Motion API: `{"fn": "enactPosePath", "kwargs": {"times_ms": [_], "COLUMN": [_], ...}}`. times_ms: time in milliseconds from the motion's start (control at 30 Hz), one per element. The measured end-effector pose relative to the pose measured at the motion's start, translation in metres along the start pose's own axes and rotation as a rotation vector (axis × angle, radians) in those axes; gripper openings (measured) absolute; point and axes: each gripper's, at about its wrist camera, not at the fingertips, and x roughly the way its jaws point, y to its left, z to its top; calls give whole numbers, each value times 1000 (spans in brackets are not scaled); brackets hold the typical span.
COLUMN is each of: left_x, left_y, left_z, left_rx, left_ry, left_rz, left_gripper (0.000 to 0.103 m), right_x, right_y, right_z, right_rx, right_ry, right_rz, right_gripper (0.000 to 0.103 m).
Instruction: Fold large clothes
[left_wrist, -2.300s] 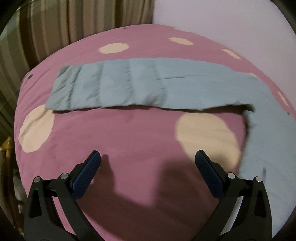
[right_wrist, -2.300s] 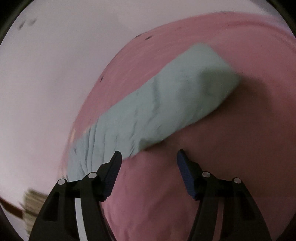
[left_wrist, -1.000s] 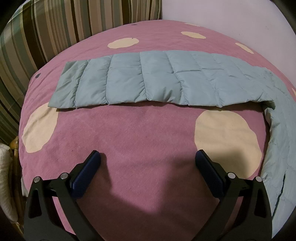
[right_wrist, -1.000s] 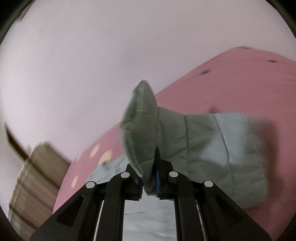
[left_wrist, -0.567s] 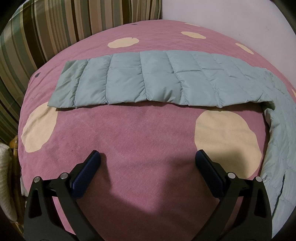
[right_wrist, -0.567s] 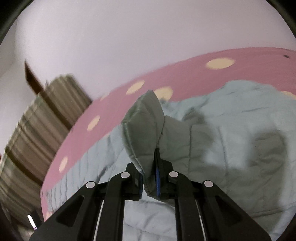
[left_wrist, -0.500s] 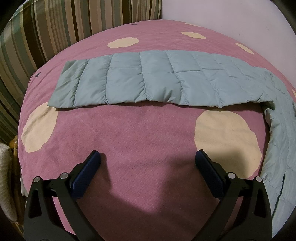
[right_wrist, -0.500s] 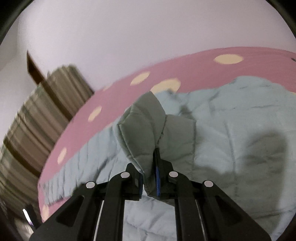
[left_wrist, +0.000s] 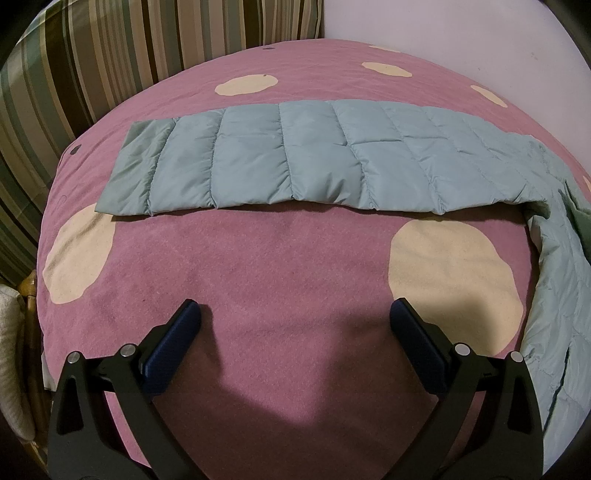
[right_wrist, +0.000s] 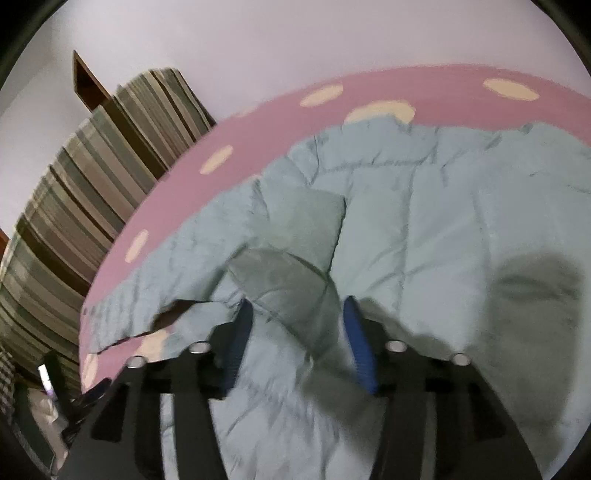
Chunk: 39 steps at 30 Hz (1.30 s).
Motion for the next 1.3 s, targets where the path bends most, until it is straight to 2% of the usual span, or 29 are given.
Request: {"fn": "enactPosePath", "kwargs": {"times_ms": [100,167,200,233,333,367,467,600,700,800,867,1000,1133,1233,1300], "left_x": [0,0,0,0,1,1,1,1,1,2,1,1,2,2,2], "left_y": [0,0,0,0,0,1,1,0,1,2,2,2,2,1,1], "left_z": [0,0,0,0,0,0,0,0,0,0,0,-1,0,0,0], "left_rx": [0,0,0,0,1,1,2,4,4,4,7,7,6,7,7], "left_ry": [0,0,0,0,1,0,0,1,1,3,0,1,1,0,2], "left_rz": [0,0,0,0,3,4,4,6,6,6,9,8,6,7,8], "left_gripper": [101,101,101,101,101,101,101,101,101,101,101,101,101,101,101], "right_x": [-44,-82,-99,-113,-153,-159,-148,-107,-110,-127,-134,-128,-98,-72,-74], "right_y": [-10,-32,-48,-63,-128,-149,-183,-202,-192,-184,-187,-205,-230,-250,-247], "right_z": [-4,-9,-11,-13,-19,-23,-34,-44,-37,-21,-5,23,37,33,36], "right_rx": [12,56,85,114,262,308,359,369,333,319,316,314,341,377,369], "right_ry": [-66,-139,-171,-199,-261,-267,-220,-100,-103,-158,-203,-235,-195,-96,-107], "right_rz": [17,-49,-80,-112,-247,-278,-330,-315,-334,-333,-342,-380,-426,-402,-402], "right_gripper": [54,54,50,41,27,26,24,23,23,23,25,25,26,26,26]}}
